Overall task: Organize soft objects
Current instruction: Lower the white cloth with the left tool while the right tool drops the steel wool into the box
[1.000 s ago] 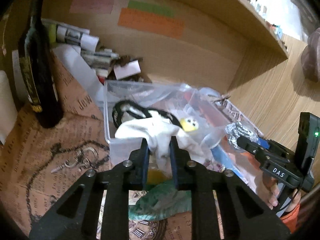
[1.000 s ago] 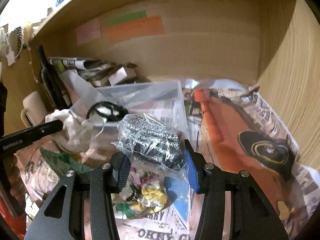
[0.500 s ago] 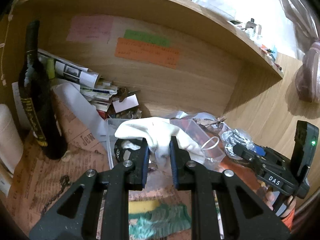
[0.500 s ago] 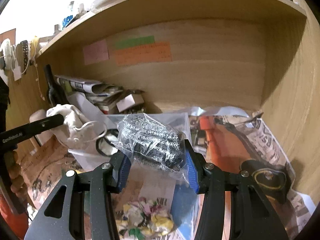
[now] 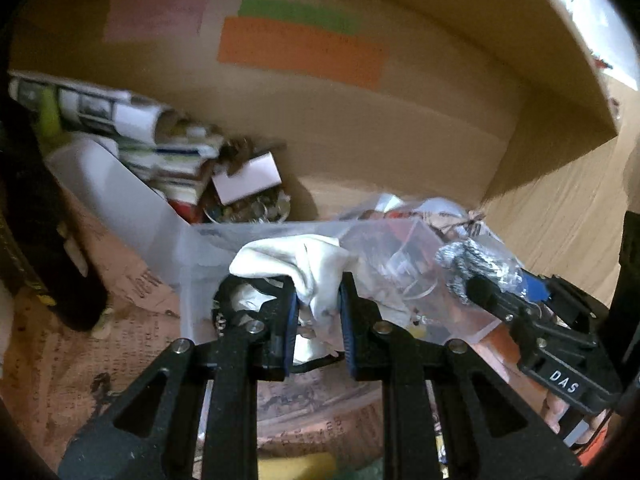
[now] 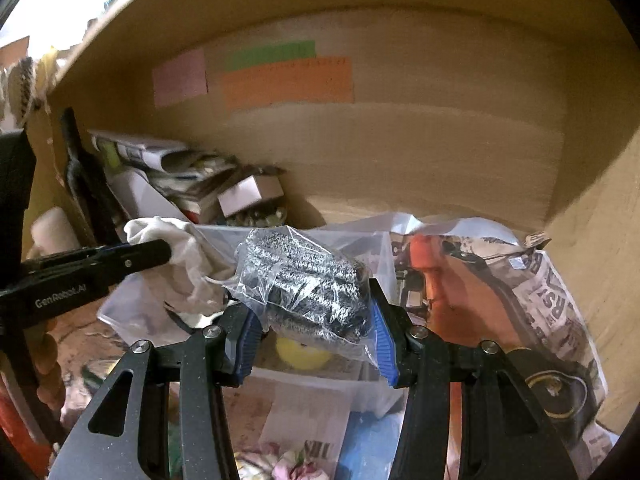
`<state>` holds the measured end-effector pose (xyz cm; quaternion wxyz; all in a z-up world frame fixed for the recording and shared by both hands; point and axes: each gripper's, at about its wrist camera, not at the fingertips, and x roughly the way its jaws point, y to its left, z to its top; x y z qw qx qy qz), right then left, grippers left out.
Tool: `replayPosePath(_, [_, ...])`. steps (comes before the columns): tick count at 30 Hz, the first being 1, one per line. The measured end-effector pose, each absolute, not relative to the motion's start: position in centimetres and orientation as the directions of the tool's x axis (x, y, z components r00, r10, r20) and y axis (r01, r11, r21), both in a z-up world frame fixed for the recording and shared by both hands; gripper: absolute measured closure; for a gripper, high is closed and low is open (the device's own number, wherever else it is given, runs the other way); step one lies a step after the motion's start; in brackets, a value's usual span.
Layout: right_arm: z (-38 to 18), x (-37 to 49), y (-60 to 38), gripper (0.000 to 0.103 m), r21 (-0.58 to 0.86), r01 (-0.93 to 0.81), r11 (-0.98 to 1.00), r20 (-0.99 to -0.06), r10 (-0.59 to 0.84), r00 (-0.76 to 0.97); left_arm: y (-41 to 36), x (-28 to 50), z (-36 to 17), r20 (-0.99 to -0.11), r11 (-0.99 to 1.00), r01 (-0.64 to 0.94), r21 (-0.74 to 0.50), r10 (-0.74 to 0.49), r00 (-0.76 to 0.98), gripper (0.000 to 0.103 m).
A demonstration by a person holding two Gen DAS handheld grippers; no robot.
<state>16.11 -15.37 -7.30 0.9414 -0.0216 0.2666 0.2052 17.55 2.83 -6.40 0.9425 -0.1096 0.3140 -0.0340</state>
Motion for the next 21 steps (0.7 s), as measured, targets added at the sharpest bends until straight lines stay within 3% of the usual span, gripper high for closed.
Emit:
replayPosePath(11, [-9.9,19.3,-13.7,0.058,0.035,-0.414,0.91,-0.612,0.347,0.711,1.7,20.4,-9.1,-0.675,0.98,0.02,-0.198,-0.151,0.722,0.081])
replayPosePath(14, [-10.1,19.3,-13.4,0.057,0.026,-0.422,0.906,-0.622,0.345,0.703,2.0,20.2,-9.0,-0.679,0.977,0.024,-0.213,-0.166,0.715,0.066])
replayPosePath(16, [-10.0,19.2,-13.4,0.057,0.022,-0.429,0.903,-0.626,0.347,0.699,2.2,19.9,-8.8,-0.677,0.975,0.022,-0.22,-0.169,0.717,0.05])
replayPosePath(21, [-9.7,18.4,-13.5,0.054,0.012,-0.442,0.897,-0.625,0.352,0.697,2.4,18.3,-7.7,-0.65,0.98,0.024,-0.196,-0.149,0.745,0.042])
